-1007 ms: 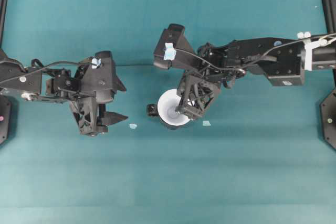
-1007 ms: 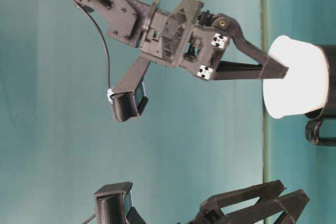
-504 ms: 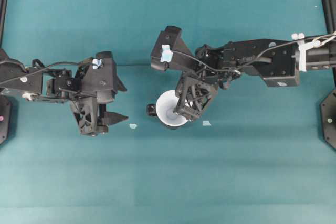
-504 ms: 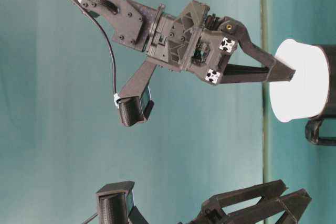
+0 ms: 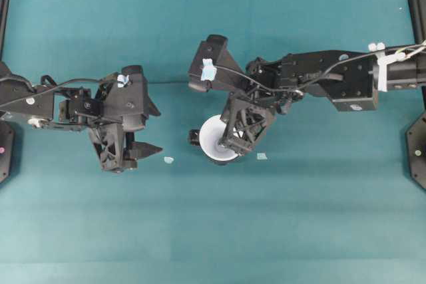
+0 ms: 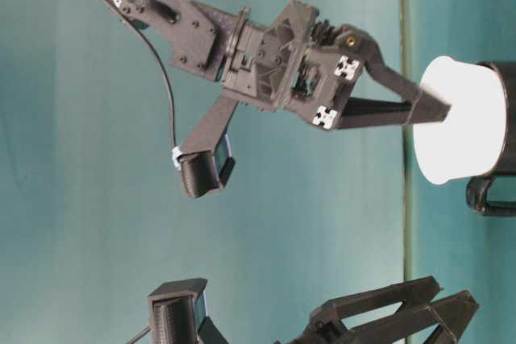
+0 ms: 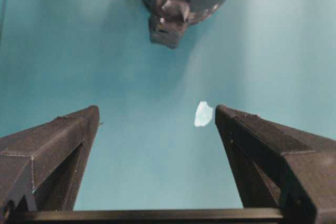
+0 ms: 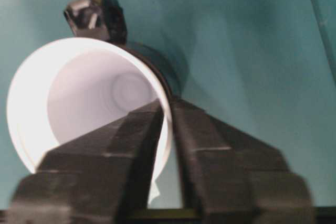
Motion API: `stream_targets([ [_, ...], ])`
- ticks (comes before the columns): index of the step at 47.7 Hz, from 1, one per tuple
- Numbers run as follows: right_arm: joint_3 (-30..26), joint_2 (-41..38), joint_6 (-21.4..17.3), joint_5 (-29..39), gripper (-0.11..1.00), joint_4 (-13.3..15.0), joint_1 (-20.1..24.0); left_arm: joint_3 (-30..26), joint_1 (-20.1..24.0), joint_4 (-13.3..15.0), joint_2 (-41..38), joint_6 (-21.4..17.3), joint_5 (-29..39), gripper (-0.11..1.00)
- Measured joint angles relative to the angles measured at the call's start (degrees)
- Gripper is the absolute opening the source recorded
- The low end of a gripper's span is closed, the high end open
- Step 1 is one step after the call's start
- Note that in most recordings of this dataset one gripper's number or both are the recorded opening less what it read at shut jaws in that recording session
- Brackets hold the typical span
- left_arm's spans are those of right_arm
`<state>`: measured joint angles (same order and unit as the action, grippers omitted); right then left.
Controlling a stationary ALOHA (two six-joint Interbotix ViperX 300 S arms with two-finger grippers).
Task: Put a paper cup into the cup holder on your left arm.
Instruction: 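Lift the white cup leftward and lower it into the black holder, then open the right gripper and raise it off the cup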
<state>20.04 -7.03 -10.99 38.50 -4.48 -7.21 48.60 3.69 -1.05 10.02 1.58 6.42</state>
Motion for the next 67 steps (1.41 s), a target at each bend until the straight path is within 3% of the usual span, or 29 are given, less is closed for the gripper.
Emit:
stream_targets([
  [7, -0.3, 0.0, -0.4, 0.3, 0.67, -0.1, 0.0, 0.0, 0.0, 0.0, 0.0, 0.1, 0.0, 0.97],
  [13, -0.4, 0.0, -1.8, 1.0, 0.79, -0.1, -0.4, 0.1, 0.0, 0.0, 0.0, 0.0, 0.0, 0.97],
  [39, -0.1, 0.2, -2.7, -0.2, 0.78, -0.1, -0.5, 0.1, 0.0, -0.1, -0.4, 0.1, -0.3, 0.97],
  [67, 6.6, 7.6, -2.6, -5.1, 0.79, 1.1, -0.2, 0.4, 0.0, 0.0, -0.5, 0.4, -1.9, 0.97],
])
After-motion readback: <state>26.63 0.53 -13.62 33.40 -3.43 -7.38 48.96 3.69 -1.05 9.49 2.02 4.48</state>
